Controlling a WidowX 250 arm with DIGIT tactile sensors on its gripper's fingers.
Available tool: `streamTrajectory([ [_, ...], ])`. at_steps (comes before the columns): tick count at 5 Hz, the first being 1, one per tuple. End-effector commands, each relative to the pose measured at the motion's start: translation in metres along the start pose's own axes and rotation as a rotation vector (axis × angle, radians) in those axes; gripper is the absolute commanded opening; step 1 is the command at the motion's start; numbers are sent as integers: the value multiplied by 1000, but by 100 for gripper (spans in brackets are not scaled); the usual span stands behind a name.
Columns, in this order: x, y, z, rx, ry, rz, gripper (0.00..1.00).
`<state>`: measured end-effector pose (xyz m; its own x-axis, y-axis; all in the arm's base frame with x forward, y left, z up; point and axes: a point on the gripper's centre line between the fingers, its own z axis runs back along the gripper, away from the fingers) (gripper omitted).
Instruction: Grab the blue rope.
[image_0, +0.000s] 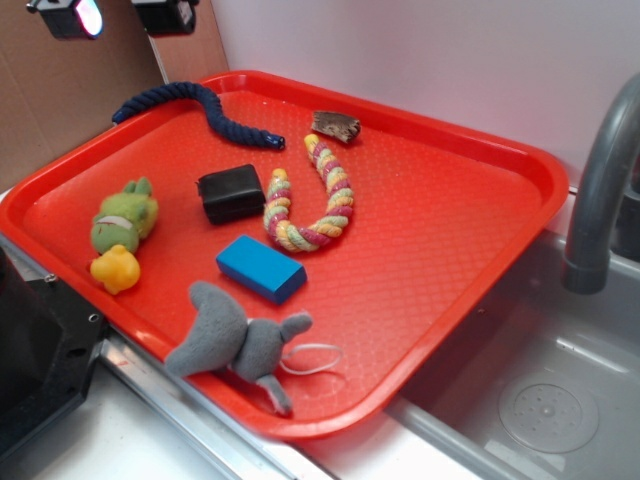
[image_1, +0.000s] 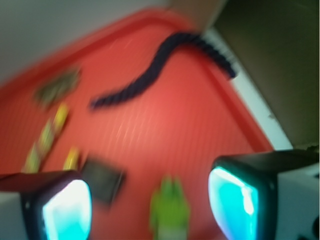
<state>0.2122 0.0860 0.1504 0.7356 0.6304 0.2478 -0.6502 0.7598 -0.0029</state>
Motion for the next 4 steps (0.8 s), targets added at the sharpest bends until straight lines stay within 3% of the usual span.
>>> streamTrajectory([
  [1, 40, 44, -46, 31, -57, 380, 100],
  [2, 60, 33, -80, 12, -31, 346, 100],
  [4, 80, 13, -114, 28, -66, 293, 100],
])
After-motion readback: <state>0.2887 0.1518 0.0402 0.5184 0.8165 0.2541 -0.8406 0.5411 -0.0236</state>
